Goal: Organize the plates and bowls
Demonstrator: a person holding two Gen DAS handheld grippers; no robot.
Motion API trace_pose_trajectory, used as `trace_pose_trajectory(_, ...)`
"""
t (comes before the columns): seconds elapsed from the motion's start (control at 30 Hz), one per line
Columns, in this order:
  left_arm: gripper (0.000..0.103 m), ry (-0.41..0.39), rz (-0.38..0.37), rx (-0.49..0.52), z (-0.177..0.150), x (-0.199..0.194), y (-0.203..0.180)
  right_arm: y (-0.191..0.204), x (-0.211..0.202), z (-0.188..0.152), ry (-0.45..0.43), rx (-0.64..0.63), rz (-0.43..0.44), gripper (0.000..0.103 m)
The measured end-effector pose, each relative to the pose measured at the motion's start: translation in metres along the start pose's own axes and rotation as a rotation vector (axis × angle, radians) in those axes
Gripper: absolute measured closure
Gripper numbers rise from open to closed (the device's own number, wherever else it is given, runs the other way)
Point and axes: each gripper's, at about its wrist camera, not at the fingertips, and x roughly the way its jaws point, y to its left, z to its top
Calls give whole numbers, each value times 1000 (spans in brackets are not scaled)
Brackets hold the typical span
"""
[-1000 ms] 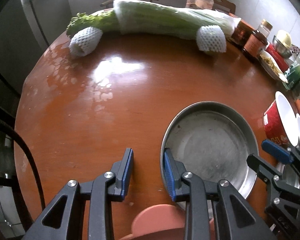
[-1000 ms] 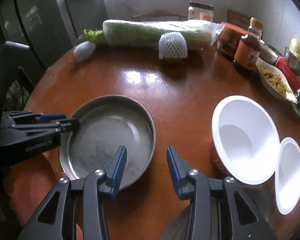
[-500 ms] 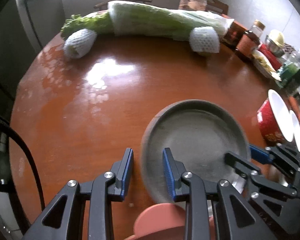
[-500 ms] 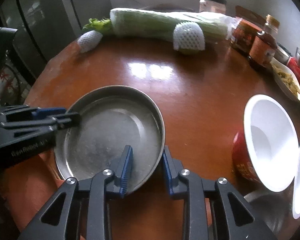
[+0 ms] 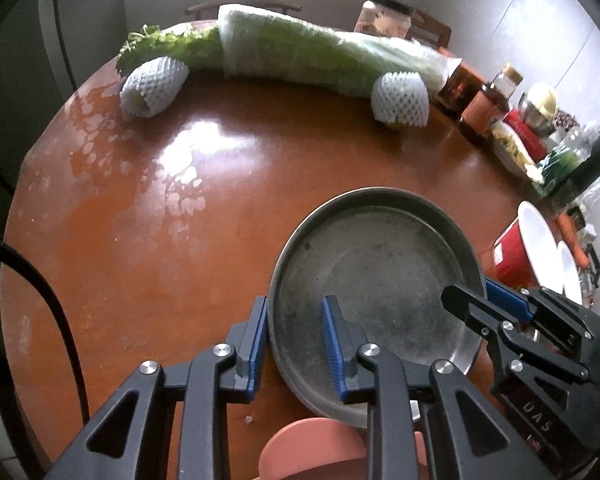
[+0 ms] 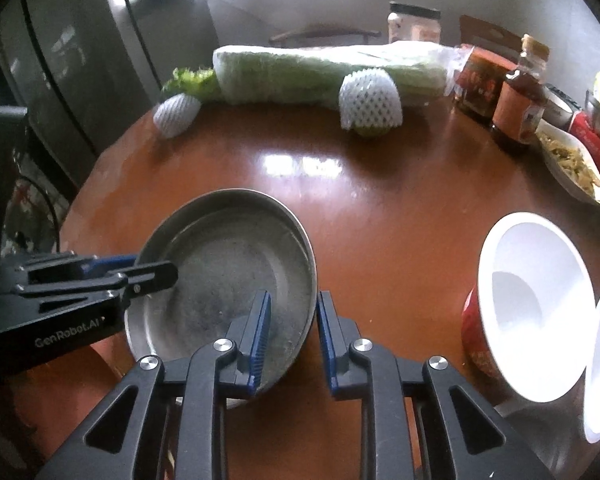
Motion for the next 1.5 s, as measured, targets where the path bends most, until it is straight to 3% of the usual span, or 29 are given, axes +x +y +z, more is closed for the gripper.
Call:
trace_pose_trajectory(0.73,76,-212,-7,5,-2,-91,-6,21,-77,20,-217,-7,44,79)
trace_pose_trajectory(1.5,76,-264,40,-29,-82,-142,-3,57,-117,-33,-254,-84,102,79)
